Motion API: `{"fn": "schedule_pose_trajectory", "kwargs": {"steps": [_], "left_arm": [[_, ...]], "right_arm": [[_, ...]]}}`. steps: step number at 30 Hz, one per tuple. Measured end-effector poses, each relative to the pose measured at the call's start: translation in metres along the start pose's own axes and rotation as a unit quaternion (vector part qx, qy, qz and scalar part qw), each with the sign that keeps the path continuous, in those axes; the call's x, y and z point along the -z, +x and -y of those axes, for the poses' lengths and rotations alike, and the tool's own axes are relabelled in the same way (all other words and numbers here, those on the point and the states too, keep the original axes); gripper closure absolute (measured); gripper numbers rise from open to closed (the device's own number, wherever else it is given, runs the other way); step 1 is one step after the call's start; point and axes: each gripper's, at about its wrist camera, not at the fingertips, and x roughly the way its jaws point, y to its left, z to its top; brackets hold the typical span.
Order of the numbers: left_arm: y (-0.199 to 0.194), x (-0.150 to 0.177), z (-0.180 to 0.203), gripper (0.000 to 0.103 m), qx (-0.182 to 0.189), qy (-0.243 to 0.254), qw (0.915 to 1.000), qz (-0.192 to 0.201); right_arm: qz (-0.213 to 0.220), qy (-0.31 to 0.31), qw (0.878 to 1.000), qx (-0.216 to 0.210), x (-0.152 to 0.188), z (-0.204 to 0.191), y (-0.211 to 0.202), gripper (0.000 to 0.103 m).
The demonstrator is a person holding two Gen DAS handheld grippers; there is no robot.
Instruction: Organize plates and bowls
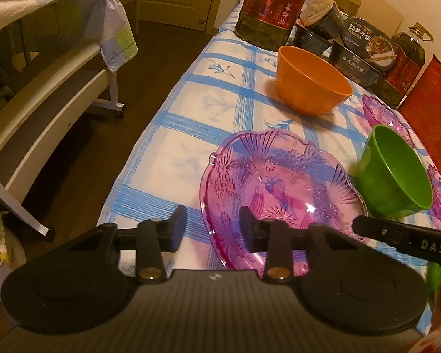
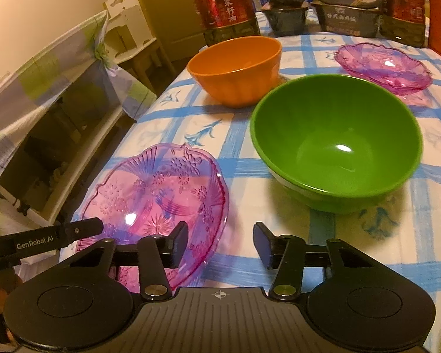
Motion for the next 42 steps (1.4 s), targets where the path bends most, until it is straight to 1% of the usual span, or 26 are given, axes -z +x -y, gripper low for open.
{"fn": "schedule_pose_trajectory", "kwargs": {"steps": [1, 3, 4, 7, 12, 14, 19, 27, 35, 42], "left_arm": [[0.0, 0.0, -0.001, 0.071, 0.002, -0.001, 1.0, 0.0], [0.001, -0.001, -0.001, 0.076, 0.003, 0.001, 1.0, 0.0], [0.001, -0.001, 0.0, 0.079, 0.002, 0.003, 1.0, 0.0], [0.002, -0.001, 0.0, 0.083, -0.001, 0.006, 1.0, -0.002], [-0.001, 0.0, 0.002, 0.091, 0.0, 0.006, 1.0, -0.006], [-0.004, 0.001, 0.002, 0.093, 0.001, 0.006, 1.0, -0.008], [-0.014, 0.004, 0.006, 0.093, 0.001, 0.009, 0.9999, -0.01], [-0.043, 0.015, 0.019, 0.093, 0.011, 0.011, 0.9999, -0.003], [-0.078, 0.023, 0.043, 0.093, 0.025, 0.023, 0.9993, 0.014], [-0.1, 0.022, 0.074, 0.093, 0.046, 0.049, 0.9973, 0.03]], "right_arm": [[-0.001, 0.0, 1.0, 0.0, 0.0, 0.0, 0.002, 0.06], [-0.002, 0.002, 1.0, 0.0, -0.001, 0.0, 0.004, 0.066], [-0.003, 0.003, 1.0, 0.001, -0.002, 0.0, 0.005, 0.067], [-0.004, 0.006, 1.0, 0.0, -0.001, 0.001, 0.007, 0.074], [-0.006, 0.009, 1.0, -0.002, 0.0, 0.001, 0.005, 0.09], [-0.006, 0.008, 1.0, 0.002, 0.001, 0.001, 0.003, 0.091], [-0.004, 0.01, 1.0, 0.001, 0.004, 0.002, -0.009, 0.092], [0.009, 0.012, 1.0, 0.004, 0.014, 0.002, -0.044, 0.092], [0.04, 0.016, 0.999, 0.008, 0.024, 0.007, -0.091, 0.092], [0.073, 0.032, 0.997, 0.019, 0.03, 0.021, -0.13, 0.092]]}}
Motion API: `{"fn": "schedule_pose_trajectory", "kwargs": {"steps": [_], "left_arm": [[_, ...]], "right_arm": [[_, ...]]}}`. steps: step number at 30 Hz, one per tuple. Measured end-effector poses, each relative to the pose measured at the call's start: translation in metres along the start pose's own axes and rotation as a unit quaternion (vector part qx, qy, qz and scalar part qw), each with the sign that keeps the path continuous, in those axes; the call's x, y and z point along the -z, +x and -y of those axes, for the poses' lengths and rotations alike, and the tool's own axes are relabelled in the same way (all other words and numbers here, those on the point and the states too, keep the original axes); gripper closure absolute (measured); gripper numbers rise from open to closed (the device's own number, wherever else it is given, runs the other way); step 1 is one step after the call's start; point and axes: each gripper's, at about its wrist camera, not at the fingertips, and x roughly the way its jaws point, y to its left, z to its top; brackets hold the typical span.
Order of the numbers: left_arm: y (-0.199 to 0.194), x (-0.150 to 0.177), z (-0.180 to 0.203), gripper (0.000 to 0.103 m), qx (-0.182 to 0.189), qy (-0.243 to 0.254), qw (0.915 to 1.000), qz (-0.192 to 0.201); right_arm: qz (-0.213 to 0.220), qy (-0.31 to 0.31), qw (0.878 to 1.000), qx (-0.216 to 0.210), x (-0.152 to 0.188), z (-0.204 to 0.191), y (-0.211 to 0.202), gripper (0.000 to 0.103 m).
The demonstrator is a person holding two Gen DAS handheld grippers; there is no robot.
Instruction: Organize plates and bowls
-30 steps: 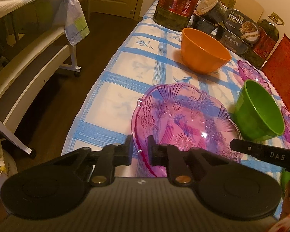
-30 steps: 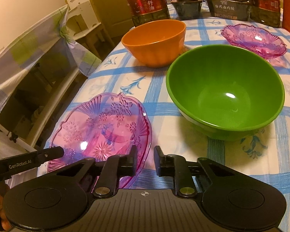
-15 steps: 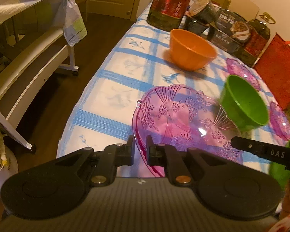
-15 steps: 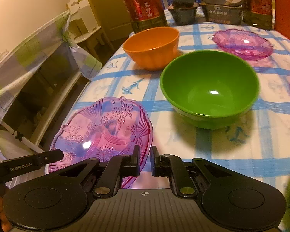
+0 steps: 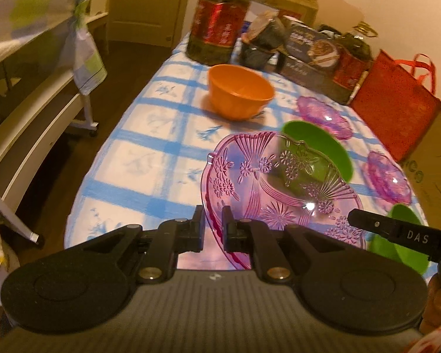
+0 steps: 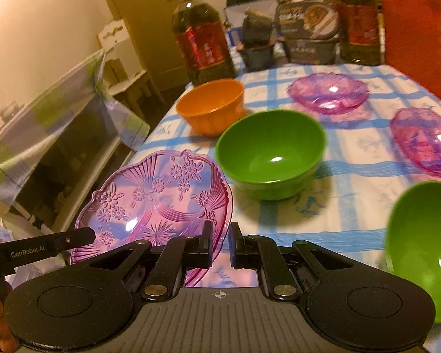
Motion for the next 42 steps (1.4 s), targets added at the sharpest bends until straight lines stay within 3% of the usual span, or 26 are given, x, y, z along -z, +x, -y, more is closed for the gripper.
{"fn": "schedule_pose_trajectory", "kwargs": {"steps": [23, 42], "left_arm": [[0.028, -0.024, 0.152, 0.094, 0.101, 0.095, 0.9903, 0.006], [0.079, -0.044, 0.25, 0.093, 0.146, 0.149, 0.978, -0.004]], "right_arm": [[0.074, 0.087, 0.989, 0.091, -0.015, 0.113, -0.095, 0.092], [0.085, 0.124, 0.979, 0.141, -0.031, 0.194, -0.108, 0.092]]}}
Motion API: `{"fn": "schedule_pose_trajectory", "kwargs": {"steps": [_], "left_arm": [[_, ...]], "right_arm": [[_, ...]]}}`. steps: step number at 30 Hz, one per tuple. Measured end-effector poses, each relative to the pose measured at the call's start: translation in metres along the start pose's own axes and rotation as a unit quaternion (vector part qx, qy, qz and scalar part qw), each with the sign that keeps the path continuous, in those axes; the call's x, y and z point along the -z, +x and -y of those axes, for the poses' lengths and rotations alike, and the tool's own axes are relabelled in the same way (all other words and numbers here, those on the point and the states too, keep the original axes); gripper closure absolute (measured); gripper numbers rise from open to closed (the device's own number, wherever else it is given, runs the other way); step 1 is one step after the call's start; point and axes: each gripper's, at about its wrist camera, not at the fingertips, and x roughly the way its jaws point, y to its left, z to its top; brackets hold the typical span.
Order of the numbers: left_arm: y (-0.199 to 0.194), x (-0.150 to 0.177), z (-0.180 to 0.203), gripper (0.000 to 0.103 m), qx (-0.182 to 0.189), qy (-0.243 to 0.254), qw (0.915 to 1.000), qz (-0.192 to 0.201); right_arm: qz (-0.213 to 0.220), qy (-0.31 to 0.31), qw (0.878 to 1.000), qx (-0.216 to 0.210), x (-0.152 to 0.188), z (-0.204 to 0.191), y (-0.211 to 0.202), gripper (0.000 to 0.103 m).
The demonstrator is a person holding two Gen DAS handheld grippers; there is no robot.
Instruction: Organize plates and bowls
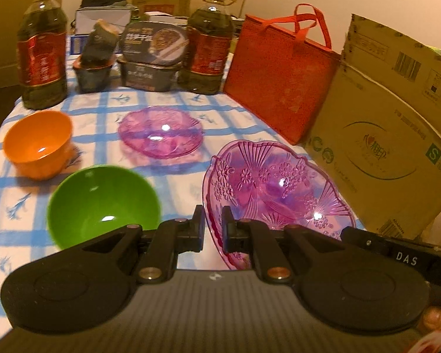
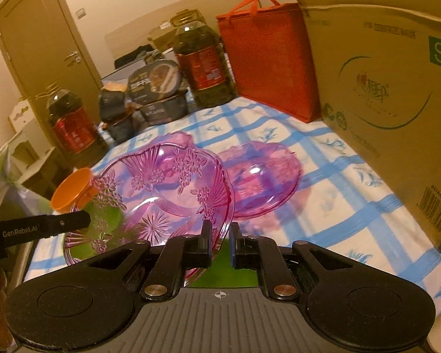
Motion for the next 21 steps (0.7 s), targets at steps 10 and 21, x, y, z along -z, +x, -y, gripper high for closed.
{"fn": "schedule_pose_trajectory", "kwargs": {"steps": [10, 21], "left_arm": [[0.048, -0.027, 0.014, 0.093, 0.013, 0.007, 0.9999, -0.008], [0.12, -0.042, 0.019, 0.093, 0.021, 0.005, 0.9989, -0.043]], "right_arm": [[-0.003, 0.003, 1.0, 0.014, -0.028, 0.026, 0.031, 0.092], [-0.005, 0.002, 0.999, 0.033, -0.057, 0.058, 0.077, 0.092]]}}
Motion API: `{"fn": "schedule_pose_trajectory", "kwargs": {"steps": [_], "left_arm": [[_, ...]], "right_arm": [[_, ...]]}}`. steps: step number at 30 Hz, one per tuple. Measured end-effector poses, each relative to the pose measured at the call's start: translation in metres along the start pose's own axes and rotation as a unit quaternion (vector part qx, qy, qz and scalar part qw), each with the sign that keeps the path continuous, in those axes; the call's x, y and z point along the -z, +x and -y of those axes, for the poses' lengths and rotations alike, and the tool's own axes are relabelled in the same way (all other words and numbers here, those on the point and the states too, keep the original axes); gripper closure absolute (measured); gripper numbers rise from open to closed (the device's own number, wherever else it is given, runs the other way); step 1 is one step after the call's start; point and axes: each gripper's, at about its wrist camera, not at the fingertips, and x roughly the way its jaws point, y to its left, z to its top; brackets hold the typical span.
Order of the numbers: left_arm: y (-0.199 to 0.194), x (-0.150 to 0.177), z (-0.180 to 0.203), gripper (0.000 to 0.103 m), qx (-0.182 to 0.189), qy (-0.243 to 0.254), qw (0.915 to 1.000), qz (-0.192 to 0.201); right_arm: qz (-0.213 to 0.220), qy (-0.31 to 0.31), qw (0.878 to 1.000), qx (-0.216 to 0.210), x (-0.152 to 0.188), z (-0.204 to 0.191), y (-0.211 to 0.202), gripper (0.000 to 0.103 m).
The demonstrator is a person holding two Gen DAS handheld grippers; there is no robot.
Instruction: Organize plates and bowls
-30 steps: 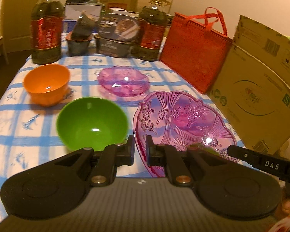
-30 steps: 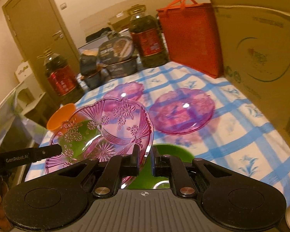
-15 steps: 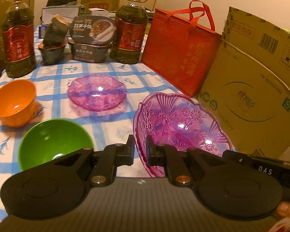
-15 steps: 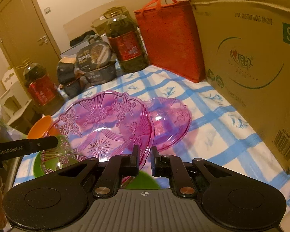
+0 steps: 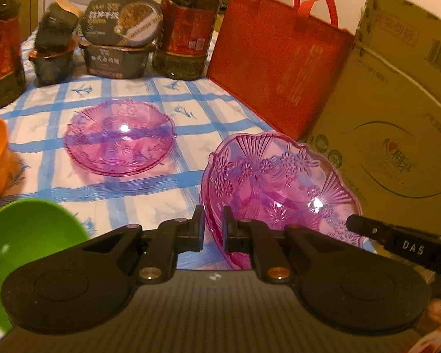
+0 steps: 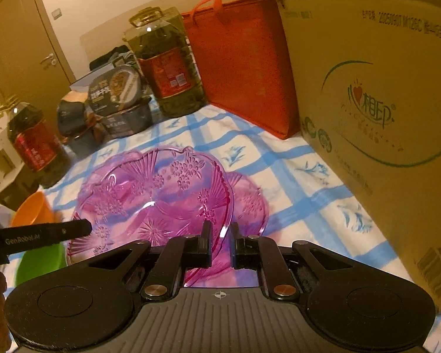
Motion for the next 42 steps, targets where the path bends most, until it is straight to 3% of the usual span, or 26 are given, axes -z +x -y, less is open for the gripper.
{"fn": "schedule_pose_trajectory", "kwargs": {"steps": [13, 30, 31, 32, 33, 35, 42], "left_arm": [[0.067, -0.008, 0.012, 0.093, -0.018, 0.04, 0.9986, -0.031], [0.087, -0.001, 0.007, 0.091, -0.03, 0.047, 0.9977, -0.038], [0.087, 0.0, 0.006, 0.083, -0.035, 0.044, 0.9977, -0.039], [0.087, 0.0, 0.006, 0.075, -0.037, 0.04, 0.9978, -0.038], [0.086, 0.0, 0.004, 0.075, -0.037, 0.034, 0.9981, -0.036], [0.082, 0.001, 0.002, 0.075, -0.034, 0.029, 0.9984, -0.036], [0.058, 0.001, 0.0, 0.073, -0.019, 0.006, 0.9995, -0.023]], "right_arm": [[-0.024, -0.006, 0.999, 0.03, -0.002, 0.027, 0.056, 0.092], [-0.023, -0.028, 0.999, 0.039, 0.005, 0.025, 0.073, 0.092], [-0.022, -0.027, 0.999, 0.035, 0.005, 0.025, 0.073, 0.092], [-0.019, -0.024, 0.999, 0.036, 0.004, 0.026, 0.073, 0.086], [-0.016, -0.02, 0.999, 0.033, 0.004, 0.028, 0.071, 0.072], [-0.007, -0.008, 1.0, 0.023, 0.004, 0.031, 0.067, 0.056], [-0.004, -0.002, 1.0, 0.02, 0.004, 0.028, 0.049, 0.055]]}}
